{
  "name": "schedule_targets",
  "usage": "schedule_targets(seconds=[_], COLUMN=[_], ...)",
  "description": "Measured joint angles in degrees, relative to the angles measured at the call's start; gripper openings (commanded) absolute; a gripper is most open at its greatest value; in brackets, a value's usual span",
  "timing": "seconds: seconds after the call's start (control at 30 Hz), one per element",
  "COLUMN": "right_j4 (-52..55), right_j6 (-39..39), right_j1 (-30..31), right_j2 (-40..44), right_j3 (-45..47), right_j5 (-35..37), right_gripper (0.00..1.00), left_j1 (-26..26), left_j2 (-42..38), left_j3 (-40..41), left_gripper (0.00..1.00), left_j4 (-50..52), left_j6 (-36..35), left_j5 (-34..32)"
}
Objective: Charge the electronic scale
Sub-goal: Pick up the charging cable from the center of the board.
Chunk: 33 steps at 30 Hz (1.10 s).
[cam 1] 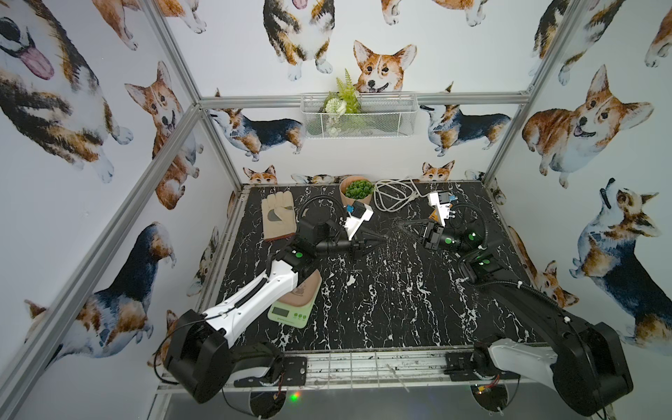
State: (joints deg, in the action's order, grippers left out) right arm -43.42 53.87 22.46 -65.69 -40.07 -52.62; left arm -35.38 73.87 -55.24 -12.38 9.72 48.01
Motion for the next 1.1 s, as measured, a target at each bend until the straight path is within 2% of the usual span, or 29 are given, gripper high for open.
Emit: schedule_targets(seconds=[0.1, 0.23, 0.37, 0.67, 0.83, 1.1], right_j4=[0.0, 0.0, 0.0, 1.2, 5.4, 21.0], right_j6=[0.1, 0.0, -0.1, -0.2, -1.9, -12.7], right_j1=[0.0, 0.0, 0.0, 0.0, 0.0, -0.1], right_j2=[-0.1, 0.0, -0.3, -2.4, -2.9, -1.9], right_j3=[0.3, 0.3, 0.0, -3.4, -6.0, -10.1], right_j5=[-0.1, -0.9, -3.9, -10.6, -13.6, -16.1], right_gripper=[0.05, 0.23, 0.3, 0.31, 0.31, 0.34], left_j1=[0.0, 0.0, 0.0, 0.0, 0.0, 0.0], left_j2=[0.1, 0.0, -0.2, 0.2, 1.0, 2.4], left_j3=[-0.2, -0.3, -0.8, -2.4, -4.1, -5.5], left_gripper=[0.1, 0.08, 0.06, 0.04, 0.04, 0.04], left_j4=[0.0, 0.2, 0.3, 3.0, 5.9, 9.0], left_j6=[0.2, 0.4, 0.5, 0.5, -0.2, -0.3], left_j5=[0.0, -0.2, -0.1, 1.4, 3.0, 5.7])
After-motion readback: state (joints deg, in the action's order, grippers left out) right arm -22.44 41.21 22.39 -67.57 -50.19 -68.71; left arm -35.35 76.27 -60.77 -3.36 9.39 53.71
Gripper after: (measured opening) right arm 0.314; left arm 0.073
